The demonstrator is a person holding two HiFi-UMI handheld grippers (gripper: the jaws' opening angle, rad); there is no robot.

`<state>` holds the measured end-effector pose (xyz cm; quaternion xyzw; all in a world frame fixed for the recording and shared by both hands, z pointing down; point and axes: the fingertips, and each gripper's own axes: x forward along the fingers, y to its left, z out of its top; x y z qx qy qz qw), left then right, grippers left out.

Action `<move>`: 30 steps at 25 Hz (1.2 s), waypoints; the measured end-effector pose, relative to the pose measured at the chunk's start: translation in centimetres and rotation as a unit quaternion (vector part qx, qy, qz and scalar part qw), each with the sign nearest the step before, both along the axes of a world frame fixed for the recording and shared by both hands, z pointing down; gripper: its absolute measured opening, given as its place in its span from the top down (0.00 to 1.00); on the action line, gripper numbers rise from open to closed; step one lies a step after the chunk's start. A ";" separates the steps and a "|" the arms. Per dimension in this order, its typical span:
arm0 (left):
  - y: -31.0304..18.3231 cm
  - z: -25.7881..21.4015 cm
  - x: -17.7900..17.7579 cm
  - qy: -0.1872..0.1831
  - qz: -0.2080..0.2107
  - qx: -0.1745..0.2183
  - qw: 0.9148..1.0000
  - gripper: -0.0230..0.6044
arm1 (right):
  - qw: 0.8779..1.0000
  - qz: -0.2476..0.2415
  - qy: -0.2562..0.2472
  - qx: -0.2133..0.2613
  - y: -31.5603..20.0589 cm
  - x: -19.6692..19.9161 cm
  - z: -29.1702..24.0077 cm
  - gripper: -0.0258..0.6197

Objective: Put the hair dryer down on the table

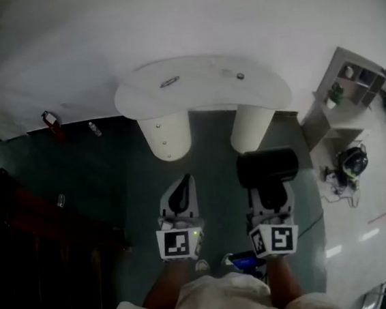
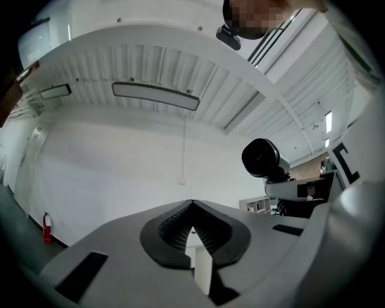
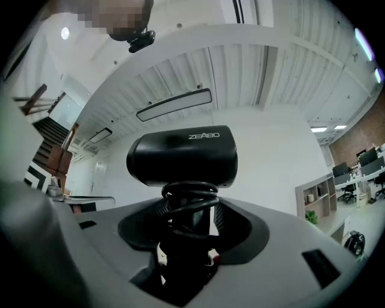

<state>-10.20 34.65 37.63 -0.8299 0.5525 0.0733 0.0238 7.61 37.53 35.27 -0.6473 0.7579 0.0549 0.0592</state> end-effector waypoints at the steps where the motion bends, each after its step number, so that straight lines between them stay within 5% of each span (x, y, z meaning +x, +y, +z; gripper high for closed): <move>1: 0.3 -0.1 0.2 -0.001 -0.001 0.001 1.000 0.97 | 1.000 -0.001 -0.001 0.000 0.3 0.2 0.0 0.59; 19: -0.1 0.0 8.7 -0.016 -0.018 0.010 1.000 0.97 | 1.000 -0.020 -0.013 -0.019 -0.2 9.2 1.8 0.59; 30: -4.9 0.9 9.4 -0.019 -0.011 0.003 1.000 0.97 | 0.999 -0.026 -0.027 -0.028 -5.5 9.7 2.6 0.59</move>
